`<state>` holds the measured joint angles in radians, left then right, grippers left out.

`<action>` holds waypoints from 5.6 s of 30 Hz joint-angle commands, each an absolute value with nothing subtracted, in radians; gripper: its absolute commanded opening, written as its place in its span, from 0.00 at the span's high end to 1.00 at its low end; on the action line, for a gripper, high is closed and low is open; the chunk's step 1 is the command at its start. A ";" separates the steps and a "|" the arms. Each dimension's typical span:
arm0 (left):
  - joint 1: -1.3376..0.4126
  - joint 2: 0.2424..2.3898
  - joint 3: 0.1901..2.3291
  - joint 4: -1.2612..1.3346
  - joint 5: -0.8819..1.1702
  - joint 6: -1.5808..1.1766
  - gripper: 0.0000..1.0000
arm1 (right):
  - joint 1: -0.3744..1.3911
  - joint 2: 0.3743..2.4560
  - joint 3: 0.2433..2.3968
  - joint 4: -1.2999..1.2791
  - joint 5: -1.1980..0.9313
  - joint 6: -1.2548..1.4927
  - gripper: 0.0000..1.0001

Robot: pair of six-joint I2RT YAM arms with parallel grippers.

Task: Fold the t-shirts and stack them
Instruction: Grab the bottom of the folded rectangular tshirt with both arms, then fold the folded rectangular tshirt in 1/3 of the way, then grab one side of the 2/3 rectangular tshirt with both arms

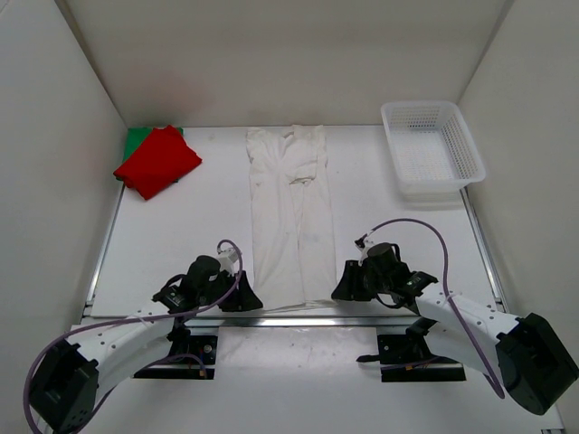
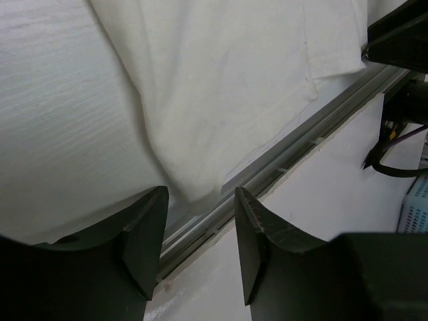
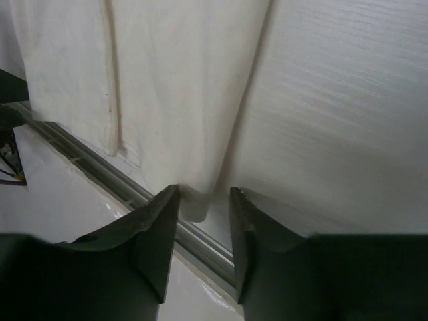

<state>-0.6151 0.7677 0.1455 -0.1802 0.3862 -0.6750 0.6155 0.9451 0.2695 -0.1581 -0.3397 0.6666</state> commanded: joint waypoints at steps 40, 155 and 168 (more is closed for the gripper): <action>-0.330 1.385 0.853 -0.134 0.252 -0.572 1.00 | 0.265 1.523 0.951 -0.062 -0.423 0.406 1.00; -0.436 1.488 0.380 0.307 0.226 -0.710 0.95 | 0.331 1.460 0.416 0.321 -0.407 0.509 1.00; -0.575 0.843 0.177 -0.178 0.216 -0.721 1.00 | 0.597 0.864 0.166 -0.059 -0.287 0.669 1.00</action>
<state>-0.5362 1.0061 0.2142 0.0395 0.2195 -0.7010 0.5362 0.9993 0.1936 0.0967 -0.3496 0.5827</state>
